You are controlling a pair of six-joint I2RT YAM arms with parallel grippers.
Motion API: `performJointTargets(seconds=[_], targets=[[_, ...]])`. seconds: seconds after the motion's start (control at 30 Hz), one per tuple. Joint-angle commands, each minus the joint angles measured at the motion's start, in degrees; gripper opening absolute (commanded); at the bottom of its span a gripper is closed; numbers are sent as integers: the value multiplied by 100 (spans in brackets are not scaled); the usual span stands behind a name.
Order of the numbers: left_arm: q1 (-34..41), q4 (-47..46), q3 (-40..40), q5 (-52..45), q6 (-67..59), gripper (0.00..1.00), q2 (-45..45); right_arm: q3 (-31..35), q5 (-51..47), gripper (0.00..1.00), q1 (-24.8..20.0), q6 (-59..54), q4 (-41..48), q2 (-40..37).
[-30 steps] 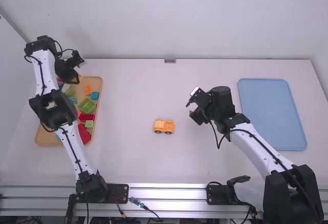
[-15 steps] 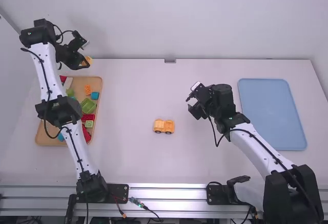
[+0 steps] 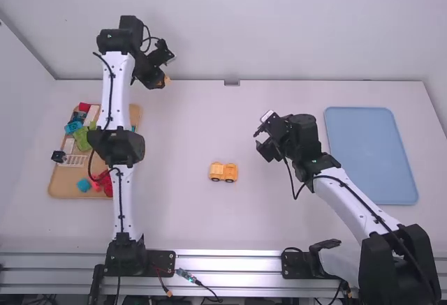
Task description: Assemble lego blocks to make yellow taxi
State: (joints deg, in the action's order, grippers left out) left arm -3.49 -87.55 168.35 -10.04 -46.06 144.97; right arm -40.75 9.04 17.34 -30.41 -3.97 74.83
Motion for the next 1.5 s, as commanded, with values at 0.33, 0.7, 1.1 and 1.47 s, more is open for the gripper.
performJointTargets(seconds=[0.33,0.7,1.1,1.47], targets=[[328,1010,-1609,24,181,2,-30,26,7,99,24,-219,-70,-59],[586,2638,-4638,22,278,2,-1315,26,50,99,-92,-251,-70,-59],[584,3965,-8588,-2387,-780,1,-5206,26,1266,99,-92,76,-485,-59],[623,5788,-9801,-3866,-221,2,-6729,26,3681,99,-92,772,-1989,-59]])
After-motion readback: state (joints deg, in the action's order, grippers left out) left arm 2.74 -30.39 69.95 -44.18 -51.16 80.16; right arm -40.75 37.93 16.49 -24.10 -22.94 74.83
